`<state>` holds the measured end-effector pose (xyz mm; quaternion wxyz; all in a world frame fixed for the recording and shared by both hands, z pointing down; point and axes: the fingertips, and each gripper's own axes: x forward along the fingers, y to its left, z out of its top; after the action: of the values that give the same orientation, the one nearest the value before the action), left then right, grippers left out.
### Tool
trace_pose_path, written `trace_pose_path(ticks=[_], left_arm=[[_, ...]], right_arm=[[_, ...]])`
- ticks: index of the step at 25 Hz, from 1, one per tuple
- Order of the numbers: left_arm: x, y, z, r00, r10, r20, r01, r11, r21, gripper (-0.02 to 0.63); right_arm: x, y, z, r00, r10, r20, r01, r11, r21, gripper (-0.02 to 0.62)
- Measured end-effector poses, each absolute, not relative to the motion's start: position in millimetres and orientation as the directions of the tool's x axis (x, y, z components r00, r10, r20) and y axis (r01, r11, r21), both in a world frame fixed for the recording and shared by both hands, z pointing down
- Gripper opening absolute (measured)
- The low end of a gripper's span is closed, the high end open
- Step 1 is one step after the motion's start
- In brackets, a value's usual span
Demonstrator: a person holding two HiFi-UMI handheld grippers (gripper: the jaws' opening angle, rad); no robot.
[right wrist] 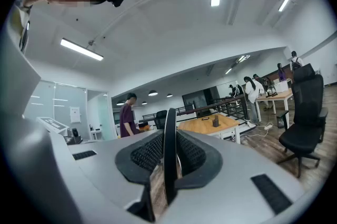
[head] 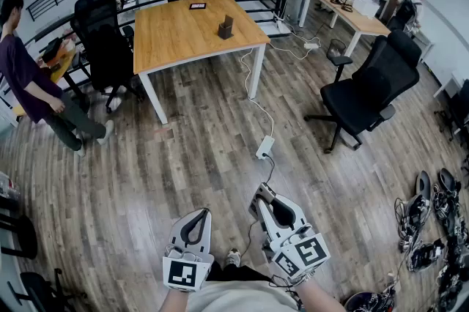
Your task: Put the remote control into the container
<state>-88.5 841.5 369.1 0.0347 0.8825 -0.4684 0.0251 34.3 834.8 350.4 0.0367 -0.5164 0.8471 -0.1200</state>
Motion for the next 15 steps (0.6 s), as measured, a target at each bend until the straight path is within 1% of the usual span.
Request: trace_pose_path(ticks=[8,15], left_arm=[[-100.9,817.9,374.1,0.548,-0.833,0.076,-0.836,-0.549,0.013,0.012],[-94.7,750.6,386.5,0.582,-0.81,0.077,-0.813,-0.582,0.029,0.012]], right_arm=[[24.6,815.8,355.2,-0.481,-0.874,0.066,-0.862,0.458,-0.219,0.083],[29.5,759.2,368.6,-0.439,-0.892,0.107,-0.888,0.411,-0.207,0.083]])
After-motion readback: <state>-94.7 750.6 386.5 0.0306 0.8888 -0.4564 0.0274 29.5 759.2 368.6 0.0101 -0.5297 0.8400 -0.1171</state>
